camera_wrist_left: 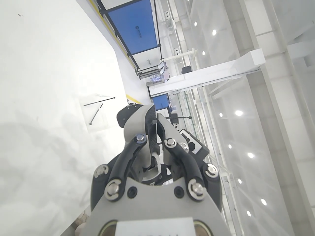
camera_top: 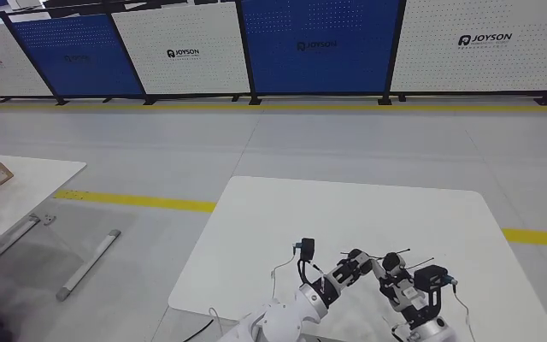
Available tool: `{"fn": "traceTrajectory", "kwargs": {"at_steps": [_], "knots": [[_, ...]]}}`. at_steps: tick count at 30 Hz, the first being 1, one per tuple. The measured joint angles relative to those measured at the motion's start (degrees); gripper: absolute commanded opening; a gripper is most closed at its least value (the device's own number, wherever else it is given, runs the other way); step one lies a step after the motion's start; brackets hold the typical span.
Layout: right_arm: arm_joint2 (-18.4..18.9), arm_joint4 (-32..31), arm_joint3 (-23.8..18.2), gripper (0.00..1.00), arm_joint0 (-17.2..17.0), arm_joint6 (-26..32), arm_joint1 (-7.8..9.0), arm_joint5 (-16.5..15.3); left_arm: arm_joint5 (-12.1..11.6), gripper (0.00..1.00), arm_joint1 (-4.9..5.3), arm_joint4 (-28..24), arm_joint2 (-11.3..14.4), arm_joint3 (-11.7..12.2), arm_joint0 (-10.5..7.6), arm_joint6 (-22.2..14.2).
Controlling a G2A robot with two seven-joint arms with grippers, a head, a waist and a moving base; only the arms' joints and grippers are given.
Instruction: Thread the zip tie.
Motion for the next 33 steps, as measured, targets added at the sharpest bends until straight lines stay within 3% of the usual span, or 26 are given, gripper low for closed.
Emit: {"fn": "traceTrajectory", "kwargs": {"at_steps": [10,19,24,33], "knots": [[-0.6,-1.1,-0.2,0.23,0.3,0.1,-0.1,0.0,0.2,0.0,-0.11,1.3,0.2,0.0,0.29,1.2],[-0.7,-1.1,-0.2,0.22,0.3,0.2,-0.15,0.0,0.5,0.0,-0.27,1.8,0.4,0.3,0.24,1.8],[-0.7,-0.9,-0.2,0.0,0.5,0.4,-0.19,0.0,0.5,0.0,-0.34,1.9,0.4,0.4,0.17,1.8],[-0.7,-0.4,0.2,0.0,0.7,0.7,-0.26,0.1,0.0,0.0,-0.45,2.3,0.6,0.4,0.05,1.5]]}}
